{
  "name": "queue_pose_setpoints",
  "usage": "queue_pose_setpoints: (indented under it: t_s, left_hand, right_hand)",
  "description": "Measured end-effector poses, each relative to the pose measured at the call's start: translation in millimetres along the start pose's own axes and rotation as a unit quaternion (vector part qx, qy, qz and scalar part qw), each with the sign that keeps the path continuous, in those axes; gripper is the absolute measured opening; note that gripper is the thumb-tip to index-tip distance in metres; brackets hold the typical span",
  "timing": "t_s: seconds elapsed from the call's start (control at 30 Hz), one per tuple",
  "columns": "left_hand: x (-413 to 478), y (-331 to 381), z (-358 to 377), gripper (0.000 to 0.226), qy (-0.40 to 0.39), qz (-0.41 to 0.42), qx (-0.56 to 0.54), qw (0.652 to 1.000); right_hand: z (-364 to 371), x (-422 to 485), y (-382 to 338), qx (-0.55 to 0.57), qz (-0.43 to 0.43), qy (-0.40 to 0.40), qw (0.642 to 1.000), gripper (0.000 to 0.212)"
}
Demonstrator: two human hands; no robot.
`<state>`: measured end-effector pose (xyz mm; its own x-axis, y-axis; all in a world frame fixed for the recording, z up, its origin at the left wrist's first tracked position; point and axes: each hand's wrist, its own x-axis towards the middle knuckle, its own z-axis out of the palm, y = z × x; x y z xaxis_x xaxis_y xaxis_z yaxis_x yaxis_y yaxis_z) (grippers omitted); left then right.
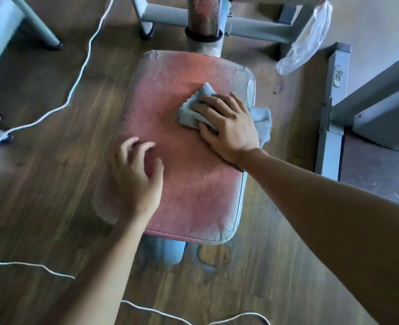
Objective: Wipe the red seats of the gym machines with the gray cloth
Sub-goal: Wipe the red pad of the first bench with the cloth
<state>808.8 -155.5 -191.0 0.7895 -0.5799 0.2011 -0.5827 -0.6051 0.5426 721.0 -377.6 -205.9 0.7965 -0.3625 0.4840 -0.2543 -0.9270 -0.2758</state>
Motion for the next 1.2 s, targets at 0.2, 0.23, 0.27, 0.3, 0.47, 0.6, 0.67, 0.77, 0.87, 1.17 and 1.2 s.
queue_pose_setpoints:
  t_s: [0.2, 0.23, 0.27, 0.3, 0.47, 0.6, 0.67, 0.77, 0.87, 1.17, 1.2]
  left_hand:
    - [-25, 18, 15, 0.027, -0.007, 0.071, 0.078, 0.994]
    - [-25, 17, 15, 0.028, -0.010, 0.069, 0.084, 0.994]
    - [-25, 17, 14, 0.028, -0.012, 0.069, 0.087, 0.994]
    - [-24, 18, 14, 0.028, -0.014, 0.069, 0.089, 0.994]
    - [-23, 16, 15, 0.031, -0.032, 0.065, 0.100, 0.992]
    - [-22, 15, 15, 0.032, -0.030, 0.067, 0.085, 0.994]
    - [-22, 14, 15, 0.032, -0.027, 0.067, 0.078, 0.994]
    - [-22, 15, 16, 0.031, -0.023, 0.069, 0.068, 0.995]
    - [-22, 13, 16, 0.031, -0.017, 0.075, 0.054, 0.996]
    - [-24, 12, 17, 0.029, 0.023, 0.082, -0.012, 0.996]
    - [-24, 10, 17, 0.029, 0.029, 0.087, -0.017, 0.996]
  right_hand:
    - [0, -2, 3, 0.003, -0.003, 0.007, 1.000, 0.034]
    - [1, -3, 2, 0.002, 0.000, 0.002, 1.000, 0.034]
    - [1, -3, 2, 0.002, 0.004, -0.001, 1.000, 0.035]
    - [1, -4, 2, 0.002, 0.009, -0.005, 1.000, 0.035]
    - [0, -4, 1, 0.005, 0.017, -0.019, 1.000, 0.036]
    - [0, -4, 1, 0.001, 0.030, -0.025, 0.999, 0.035]
    - [0, -4, 0, -0.003, 0.033, -0.032, 0.999, 0.035]
    - [0, -4, -2, -0.005, 0.038, -0.036, 0.999, 0.035]
    - [2, -5, -4, -0.003, 0.045, -0.034, 0.998, 0.035]
    - [-2, -13, -11, 0.002, 0.082, -0.057, 0.995, 0.044]
    - [-3, -17, -13, 0.004, 0.083, -0.053, 0.995, 0.043]
